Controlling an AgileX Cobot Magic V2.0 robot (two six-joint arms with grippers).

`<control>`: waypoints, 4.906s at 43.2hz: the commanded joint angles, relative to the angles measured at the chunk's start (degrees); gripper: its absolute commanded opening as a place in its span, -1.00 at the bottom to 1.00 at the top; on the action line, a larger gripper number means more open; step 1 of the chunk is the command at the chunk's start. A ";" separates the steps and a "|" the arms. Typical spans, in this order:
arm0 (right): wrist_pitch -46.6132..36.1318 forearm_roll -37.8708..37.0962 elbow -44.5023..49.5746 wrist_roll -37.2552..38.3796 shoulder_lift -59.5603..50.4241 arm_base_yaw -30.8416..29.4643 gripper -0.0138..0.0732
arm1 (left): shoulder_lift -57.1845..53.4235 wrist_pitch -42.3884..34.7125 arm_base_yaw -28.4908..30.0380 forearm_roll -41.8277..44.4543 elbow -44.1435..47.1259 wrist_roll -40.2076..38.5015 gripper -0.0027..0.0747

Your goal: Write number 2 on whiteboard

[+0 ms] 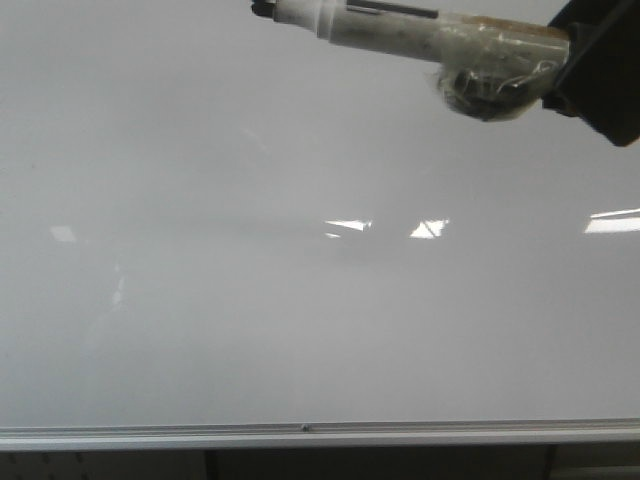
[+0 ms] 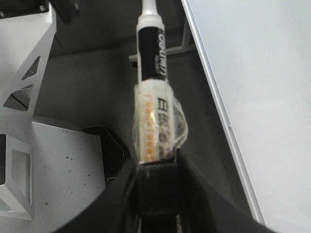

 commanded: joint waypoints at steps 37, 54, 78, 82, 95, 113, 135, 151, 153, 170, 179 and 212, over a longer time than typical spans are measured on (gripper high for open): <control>-2.02 2.39 -1.90 -0.68 -0.94 0.05 -0.56 | 4.25 0.61 -1.12 -5.44 -4.19 2.92 -0.69; -3.86 -5.17 -1.95 8.65 -1.24 -4.75 0.37 | 4.04 1.82 -0.89 17.36 -4.86 -20.99 -0.80; -8.38 -30.75 -1.95 53.24 -1.24 -14.07 0.37 | -17.56 -16.87 28.84 30.03 18.45 -50.15 -0.80; -7.31 -38.86 -1.95 61.79 -1.84 -14.07 0.37 | -20.90 -24.08 34.23 30.03 24.14 -54.15 -0.80; -5.37 -43.66 -1.90 64.66 -10.79 -6.82 0.37 | -20.37 -43.59 41.10 27.49 34.63 -56.90 -0.80; -6.15 -43.66 -1.84 65.33 -18.22 -6.23 0.37 | -6.45 -65.80 45.81 27.49 35.52 -59.20 -0.79; -6.60 -43.66 -1.84 65.33 -18.17 -6.23 0.37 | 5.81 -78.91 48.19 28.06 35.52 -59.06 -0.66; -7.34 -43.66 -1.84 65.33 -18.17 -6.23 0.37 | 6.43 -75.47 48.19 28.06 34.45 -59.06 -0.01; -7.70 -43.66 -1.84 65.33 -18.17 -6.23 0.37 | 5.61 -72.76 48.19 28.06 33.58 -59.06 -0.01; -7.16 -44.11 -1.90 72.60 -18.17 -7.82 0.37 | -11.50 -42.28 45.43 28.89 27.83 -54.72 -0.01; -7.29 -44.11 -1.90 72.61 -18.17 -7.82 0.37 | -23.38 -29.46 37.66 26.17 27.23 -52.10 -0.01; -9.17 -44.11 -1.73 70.93 -18.25 -7.82 -0.06 | -35.00 -16.21 22.71 24.41 27.34 -52.10 -0.35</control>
